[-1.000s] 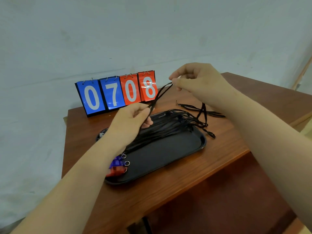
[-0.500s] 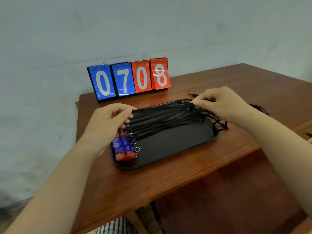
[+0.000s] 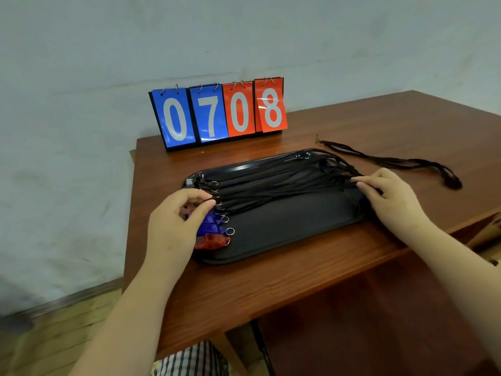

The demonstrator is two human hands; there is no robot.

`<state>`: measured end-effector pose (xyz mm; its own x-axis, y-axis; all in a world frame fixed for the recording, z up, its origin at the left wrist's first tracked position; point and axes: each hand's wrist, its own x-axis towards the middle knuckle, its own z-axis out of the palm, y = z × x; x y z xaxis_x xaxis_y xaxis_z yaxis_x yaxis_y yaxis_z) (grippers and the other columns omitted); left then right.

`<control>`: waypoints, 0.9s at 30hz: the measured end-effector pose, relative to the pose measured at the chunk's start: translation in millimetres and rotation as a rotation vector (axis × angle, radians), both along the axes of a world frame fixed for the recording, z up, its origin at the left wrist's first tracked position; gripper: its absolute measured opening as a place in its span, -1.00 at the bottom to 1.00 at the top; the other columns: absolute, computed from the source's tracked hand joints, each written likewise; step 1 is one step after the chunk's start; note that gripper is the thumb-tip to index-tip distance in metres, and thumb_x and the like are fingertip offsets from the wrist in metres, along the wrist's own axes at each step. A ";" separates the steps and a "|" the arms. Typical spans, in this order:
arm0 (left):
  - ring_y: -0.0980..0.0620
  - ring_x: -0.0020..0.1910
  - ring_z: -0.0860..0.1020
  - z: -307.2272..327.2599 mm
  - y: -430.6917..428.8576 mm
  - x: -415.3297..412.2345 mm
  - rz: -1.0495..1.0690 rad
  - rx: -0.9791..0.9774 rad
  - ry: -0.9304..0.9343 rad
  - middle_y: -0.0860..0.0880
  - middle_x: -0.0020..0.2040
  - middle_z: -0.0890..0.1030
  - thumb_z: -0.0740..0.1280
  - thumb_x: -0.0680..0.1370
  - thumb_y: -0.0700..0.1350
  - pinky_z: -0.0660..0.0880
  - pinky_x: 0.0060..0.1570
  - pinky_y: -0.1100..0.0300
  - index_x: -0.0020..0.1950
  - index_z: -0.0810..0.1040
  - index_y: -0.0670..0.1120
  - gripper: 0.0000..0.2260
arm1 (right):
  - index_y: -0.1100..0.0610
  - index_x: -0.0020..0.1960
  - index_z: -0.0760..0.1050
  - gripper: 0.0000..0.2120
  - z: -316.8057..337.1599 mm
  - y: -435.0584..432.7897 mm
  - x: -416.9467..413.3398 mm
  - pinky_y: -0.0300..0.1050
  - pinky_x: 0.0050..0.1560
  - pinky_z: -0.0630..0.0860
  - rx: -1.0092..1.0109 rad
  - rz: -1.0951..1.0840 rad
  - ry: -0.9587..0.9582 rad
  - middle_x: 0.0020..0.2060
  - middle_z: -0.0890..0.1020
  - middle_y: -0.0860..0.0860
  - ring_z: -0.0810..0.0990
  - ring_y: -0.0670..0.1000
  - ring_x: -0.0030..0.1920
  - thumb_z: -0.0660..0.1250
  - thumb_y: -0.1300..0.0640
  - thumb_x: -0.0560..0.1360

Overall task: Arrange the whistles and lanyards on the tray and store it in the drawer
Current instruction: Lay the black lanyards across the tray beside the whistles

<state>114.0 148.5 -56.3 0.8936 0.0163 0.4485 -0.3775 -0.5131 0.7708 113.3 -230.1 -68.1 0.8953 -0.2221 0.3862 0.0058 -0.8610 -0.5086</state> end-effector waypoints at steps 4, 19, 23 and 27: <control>0.28 0.00 0.52 -6.8 7.0 6.4 -0.026 0.219 -0.038 0.20 -0.04 0.60 0.41 0.54 -0.14 0.43 0.03 0.38 0.08 0.64 0.05 -0.85 | 0.14 0.21 0.63 -0.77 -7.7 1.1 2.1 -0.05 -0.07 0.48 -0.044 -0.029 -0.100 -0.14 0.49 0.00 0.51 0.00 -0.07 0.29 0.17 0.61; 0.21 0.11 0.50 -11.7 15.2 5.3 -0.075 0.237 -0.042 0.28 0.00 0.56 0.37 0.56 -0.18 0.45 0.12 0.21 0.10 0.65 0.05 -0.82 | 0.10 0.00 0.62 -0.93 -5.7 3.3 -2.2 -0.17 -0.01 0.43 -0.055 -0.048 -0.155 -0.09 0.54 -0.09 0.51 -0.08 -0.04 0.41 0.18 0.52; 0.21 0.09 0.50 -12.1 13.8 5.4 -0.108 0.246 -0.052 0.31 0.00 0.55 0.38 0.55 -0.21 0.50 0.11 0.11 0.07 0.63 0.08 -0.80 | 0.10 -0.04 0.57 -0.93 -5.4 4.2 -3.3 -0.17 -0.03 0.45 -0.014 -0.051 -0.181 -0.08 0.53 -0.07 0.51 -0.07 -0.04 0.43 0.22 0.51; 0.20 0.10 0.50 -14.0 14.5 6.8 -0.125 0.245 -0.052 0.32 0.01 0.55 0.39 0.55 -0.22 0.52 0.11 0.01 0.08 0.64 0.07 -0.80 | 0.11 -0.06 0.57 -0.94 -5.3 4.8 -3.7 -0.19 -0.02 0.43 0.009 -0.056 -0.187 -0.07 0.53 -0.06 0.48 -0.11 -0.04 0.42 0.23 0.51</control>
<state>120.8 163.0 -70.3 0.8577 -0.2076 0.4704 -0.4854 -0.6287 0.6076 109.6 -225.3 -73.4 0.7944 -0.2738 0.5422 0.0526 -0.8582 -0.5106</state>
